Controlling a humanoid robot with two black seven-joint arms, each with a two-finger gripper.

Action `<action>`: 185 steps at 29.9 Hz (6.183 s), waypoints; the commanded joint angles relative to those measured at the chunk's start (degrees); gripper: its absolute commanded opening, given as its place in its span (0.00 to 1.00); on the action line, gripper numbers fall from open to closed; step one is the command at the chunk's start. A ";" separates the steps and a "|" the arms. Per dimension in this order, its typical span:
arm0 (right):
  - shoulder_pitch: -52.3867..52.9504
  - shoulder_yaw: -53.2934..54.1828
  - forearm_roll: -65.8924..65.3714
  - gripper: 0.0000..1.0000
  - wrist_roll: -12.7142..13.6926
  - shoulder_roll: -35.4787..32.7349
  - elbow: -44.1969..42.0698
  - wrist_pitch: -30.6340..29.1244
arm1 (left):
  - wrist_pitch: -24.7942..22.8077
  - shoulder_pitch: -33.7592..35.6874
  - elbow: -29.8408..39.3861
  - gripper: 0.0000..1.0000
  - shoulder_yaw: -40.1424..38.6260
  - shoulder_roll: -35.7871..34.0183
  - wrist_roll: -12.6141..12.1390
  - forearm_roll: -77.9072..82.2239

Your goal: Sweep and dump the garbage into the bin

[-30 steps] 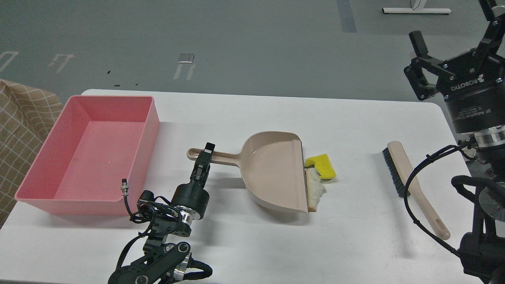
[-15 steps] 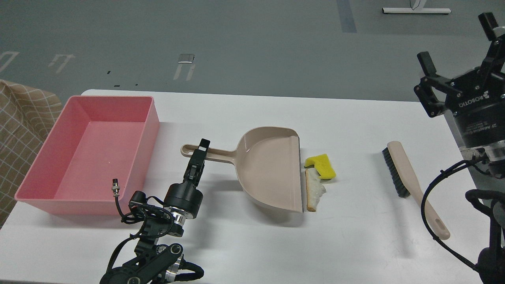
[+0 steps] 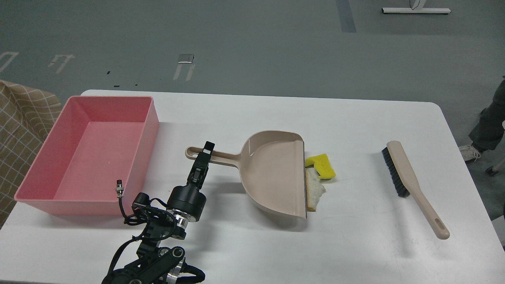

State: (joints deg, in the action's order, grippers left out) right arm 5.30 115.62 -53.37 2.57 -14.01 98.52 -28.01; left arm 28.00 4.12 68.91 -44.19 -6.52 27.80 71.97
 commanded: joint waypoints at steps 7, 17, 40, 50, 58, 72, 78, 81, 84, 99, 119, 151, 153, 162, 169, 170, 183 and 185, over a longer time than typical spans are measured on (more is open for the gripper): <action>-1.52 0.66 -0.33 1.00 0.24 -1.80 0.80 0.01 | 0.00 0.27 -0.09 0.09 0.07 0.28 -0.11 0.18; -2.31 0.75 -2.18 0.99 0.41 -4.62 0.80 0.01 | 0.00 1.50 -3.69 0.09 0.42 0.01 -0.55 0.62; -5.21 1.37 -5.69 0.99 9.38 -26.85 0.71 0.01 | 0.00 2.47 -6.42 0.09 3.32 0.19 -0.55 0.62; -15.30 -5.39 -6.13 0.99 9.82 -42.14 0.71 0.01 | 0.00 2.56 -6.42 0.09 3.67 0.27 -0.55 0.62; -24.70 -13.13 -13.67 0.98 9.82 -50.48 0.80 0.01 | 0.00 2.91 -6.42 0.10 3.67 0.36 -0.64 0.62; -19.20 -28.23 -22.57 0.97 9.12 -51.12 0.89 0.01 | 0.00 2.91 -6.42 0.10 3.67 0.45 -0.64 0.54; -11.11 -37.81 -24.32 0.97 8.68 -49.27 0.89 0.01 | 0.00 2.99 -6.51 0.10 3.67 0.28 -0.64 0.54; -7.33 -43.70 -28.79 0.96 8.68 -47.78 0.80 0.01 | 0.00 3.17 -6.51 0.10 3.67 0.27 -0.64 0.45; -4.87 -47.57 -30.56 0.97 8.68 -47.16 0.80 0.01 | 0.00 3.35 -6.51 0.10 3.67 0.36 -0.64 0.54; -2.83 -52.86 -37.24 0.96 7.89 -46.81 0.45 0.01 | 0.00 3.35 -6.51 0.11 3.67 0.10 -0.64 0.36; -1.78 -56.20 -49.02 0.95 5.51 -41.71 -3.60 0.01 | 0.00 4.23 -6.51 0.11 3.67 0.36 -0.73 -0.08; -1.69 -57.08 -50.17 0.91 5.60 -37.58 -3.95 0.01 | 0.00 4.40 -7.13 0.12 3.67 0.19 -0.82 0.01; -1.69 -57.08 -50.17 0.91 5.60 -37.49 -3.95 0.01 | 0.00 4.40 -7.21 0.12 3.67 0.19 -0.73 0.01; -1.69 -56.73 -50.08 0.91 5.51 -37.23 -3.95 0.01 | 0.00 4.40 -7.92 0.12 3.67 0.19 -0.73 0.01; -1.69 -56.64 -50.17 0.87 5.51 -37.14 -4.04 0.01 | 0.00 4.67 -7.92 0.12 3.67 0.19 -0.64 0.01; -1.69 -56.64 -50.17 0.86 5.60 -37.14 -4.04 0.01 | 0.00 4.67 -7.92 0.12 3.67 0.19 -0.64 0.01; -1.87 -56.90 -50.25 0.76 5.60 -36.79 -4.56 0.01 | 0.00 4.75 -7.92 0.12 3.67 0.19 -0.73 0.01; -1.96 -56.99 -50.25 0.76 5.69 -36.70 -4.65 0.01 | 0.00 4.67 -7.92 0.12 3.67 0.19 -0.73 0.01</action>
State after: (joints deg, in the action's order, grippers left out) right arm 3.47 58.75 -103.62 8.17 -50.80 93.96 -28.00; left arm 28.00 8.87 60.99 -40.52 -6.33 27.07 71.98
